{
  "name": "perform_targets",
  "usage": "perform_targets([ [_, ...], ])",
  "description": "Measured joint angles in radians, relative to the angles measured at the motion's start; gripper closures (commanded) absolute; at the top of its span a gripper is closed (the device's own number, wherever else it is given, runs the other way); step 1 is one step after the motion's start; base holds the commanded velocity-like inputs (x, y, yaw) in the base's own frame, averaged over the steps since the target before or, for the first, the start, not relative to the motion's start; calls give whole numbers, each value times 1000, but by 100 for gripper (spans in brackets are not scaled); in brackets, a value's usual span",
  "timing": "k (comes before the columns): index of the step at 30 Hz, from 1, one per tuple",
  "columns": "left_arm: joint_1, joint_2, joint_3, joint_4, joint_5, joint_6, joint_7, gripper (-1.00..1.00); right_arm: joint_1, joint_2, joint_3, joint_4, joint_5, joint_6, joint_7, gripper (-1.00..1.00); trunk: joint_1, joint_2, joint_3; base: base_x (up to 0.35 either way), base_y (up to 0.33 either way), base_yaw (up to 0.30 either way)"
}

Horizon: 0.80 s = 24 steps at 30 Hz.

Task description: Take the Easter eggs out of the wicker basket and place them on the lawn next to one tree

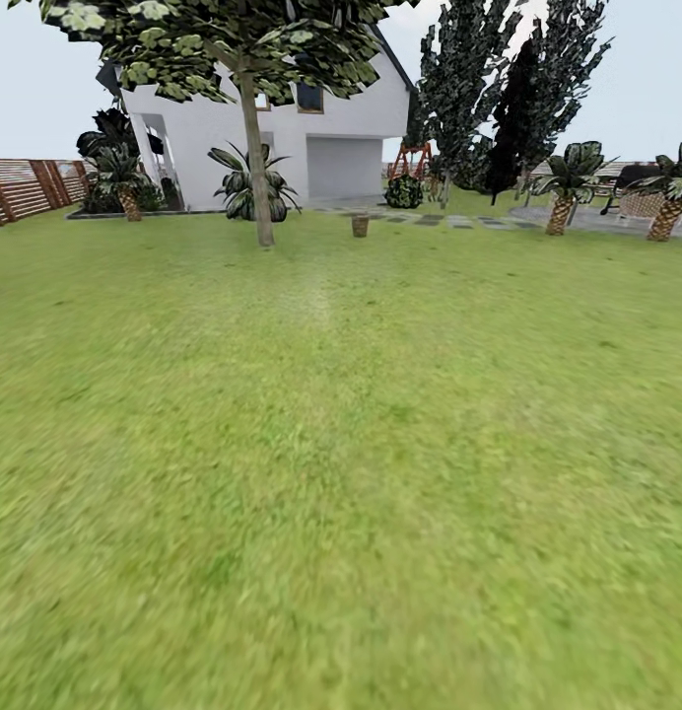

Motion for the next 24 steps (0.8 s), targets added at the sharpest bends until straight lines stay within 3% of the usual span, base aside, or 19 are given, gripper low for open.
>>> perform_targets([
  [24,0,0,0,0,0,0,-1,-100,0,3,0,0,0,0,0,-100,0,0,0,208,0,0],
])
